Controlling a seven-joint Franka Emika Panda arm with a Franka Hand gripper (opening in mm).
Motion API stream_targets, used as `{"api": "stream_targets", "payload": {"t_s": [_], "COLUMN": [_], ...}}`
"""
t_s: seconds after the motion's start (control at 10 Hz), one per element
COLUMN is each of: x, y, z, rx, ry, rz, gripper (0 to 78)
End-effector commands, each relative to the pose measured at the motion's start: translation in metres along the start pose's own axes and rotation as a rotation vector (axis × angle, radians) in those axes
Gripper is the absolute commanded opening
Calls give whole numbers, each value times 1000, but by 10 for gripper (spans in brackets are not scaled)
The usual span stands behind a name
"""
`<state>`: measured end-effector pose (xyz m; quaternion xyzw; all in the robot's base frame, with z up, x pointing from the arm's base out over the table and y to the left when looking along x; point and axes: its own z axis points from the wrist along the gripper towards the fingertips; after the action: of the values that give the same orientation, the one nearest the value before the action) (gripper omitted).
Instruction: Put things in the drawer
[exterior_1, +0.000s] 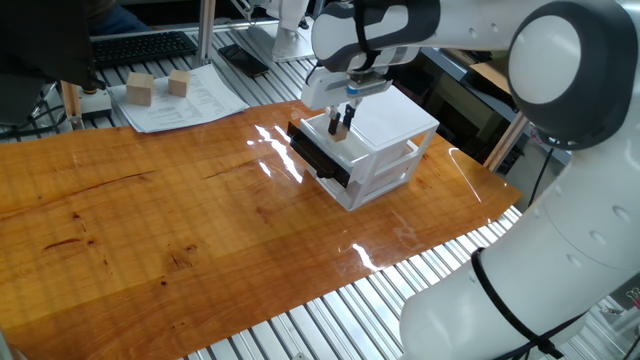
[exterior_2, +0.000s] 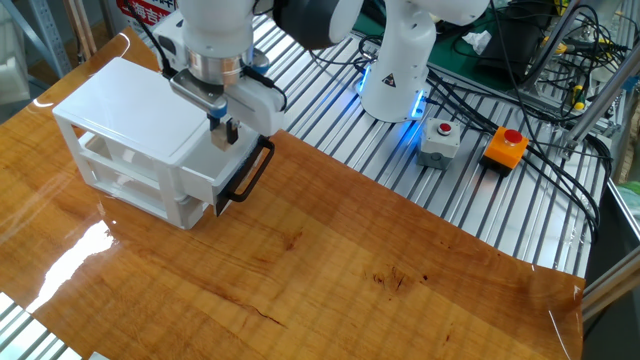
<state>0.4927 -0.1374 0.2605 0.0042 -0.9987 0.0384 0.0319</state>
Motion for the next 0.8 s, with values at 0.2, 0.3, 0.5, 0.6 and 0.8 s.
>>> {"api": "stream_targets", "payload": {"t_s": [0.2, 0.3, 0.5, 0.6, 0.8], "x": [-2, -2, -2, -2, -2], "y": [1, 1, 1, 1, 2], "z": [2, 3, 3, 3, 4], "rx": [9, 10, 10, 9, 9], "ry": [-4, -6, -8, -10, -12], "rz": [4, 11, 14, 23, 34], "gripper": [12, 12, 12, 12, 12]}}
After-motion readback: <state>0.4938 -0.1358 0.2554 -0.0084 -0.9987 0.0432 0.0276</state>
